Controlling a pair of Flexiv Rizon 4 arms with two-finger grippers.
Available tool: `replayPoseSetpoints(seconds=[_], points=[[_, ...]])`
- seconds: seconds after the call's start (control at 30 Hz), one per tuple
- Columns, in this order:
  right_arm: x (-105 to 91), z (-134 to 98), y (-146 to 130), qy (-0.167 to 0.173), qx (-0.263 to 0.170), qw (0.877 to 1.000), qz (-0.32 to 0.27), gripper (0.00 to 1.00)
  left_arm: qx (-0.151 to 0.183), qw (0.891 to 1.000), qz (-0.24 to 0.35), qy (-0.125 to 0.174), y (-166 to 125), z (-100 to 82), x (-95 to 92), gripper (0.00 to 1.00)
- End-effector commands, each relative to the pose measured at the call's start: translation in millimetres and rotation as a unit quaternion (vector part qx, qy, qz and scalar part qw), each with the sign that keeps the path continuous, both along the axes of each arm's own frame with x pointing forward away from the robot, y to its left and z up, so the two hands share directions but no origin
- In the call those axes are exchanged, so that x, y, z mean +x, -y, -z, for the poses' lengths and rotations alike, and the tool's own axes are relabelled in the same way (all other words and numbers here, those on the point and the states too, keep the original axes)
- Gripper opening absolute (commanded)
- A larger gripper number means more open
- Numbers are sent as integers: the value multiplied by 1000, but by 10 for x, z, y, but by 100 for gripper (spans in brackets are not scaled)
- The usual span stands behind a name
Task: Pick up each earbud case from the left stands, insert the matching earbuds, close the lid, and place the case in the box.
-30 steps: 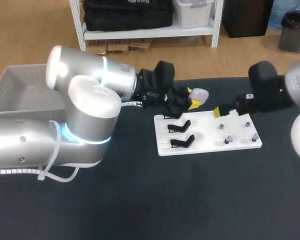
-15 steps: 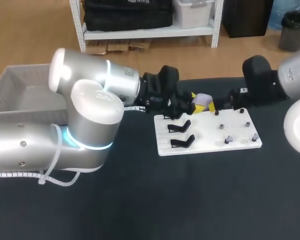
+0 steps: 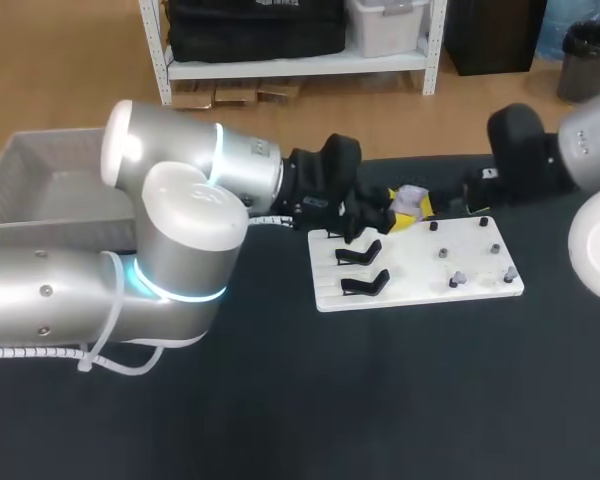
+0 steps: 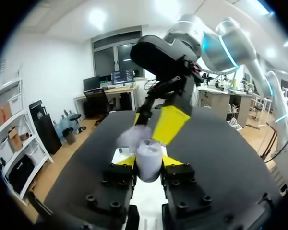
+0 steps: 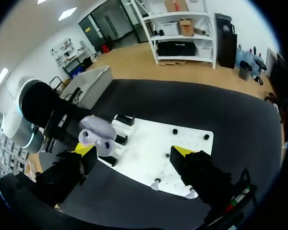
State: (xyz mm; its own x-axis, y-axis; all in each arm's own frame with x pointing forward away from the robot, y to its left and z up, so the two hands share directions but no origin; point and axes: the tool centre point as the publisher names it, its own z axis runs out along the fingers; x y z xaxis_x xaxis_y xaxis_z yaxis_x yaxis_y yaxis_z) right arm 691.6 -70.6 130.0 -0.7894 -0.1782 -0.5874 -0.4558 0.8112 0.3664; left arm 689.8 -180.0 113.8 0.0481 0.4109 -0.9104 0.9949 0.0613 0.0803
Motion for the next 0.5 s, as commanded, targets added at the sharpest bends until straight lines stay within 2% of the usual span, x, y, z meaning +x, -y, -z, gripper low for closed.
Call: replayPoseSetpoints(seconds=[0.03, 0.17, 0.3, 0.47, 0.5], points=[[50, -38, 2, 4, -5, 1000, 2, 100, -6, 1000, 4, 2, -11, 22, -36, 0], [35, -83, 45, 11, -19, 1000, 5, 100, -15, 1000, 2, 0, -24, 40, -46, 0], [-48, -98, 178, 19, -61, 998, 15, 100, -53, 998, -16, -5, -102, 1, -8, 0], [-130, -78, 382, 25, -128, 991, 19, 100, -129, 991, -22, -13, -183, -124, 1, 0], [-140, -70, 434, 22, -137, 990, 22, 100, -153, 988, -18, -18, -194, -157, -1, 0]])
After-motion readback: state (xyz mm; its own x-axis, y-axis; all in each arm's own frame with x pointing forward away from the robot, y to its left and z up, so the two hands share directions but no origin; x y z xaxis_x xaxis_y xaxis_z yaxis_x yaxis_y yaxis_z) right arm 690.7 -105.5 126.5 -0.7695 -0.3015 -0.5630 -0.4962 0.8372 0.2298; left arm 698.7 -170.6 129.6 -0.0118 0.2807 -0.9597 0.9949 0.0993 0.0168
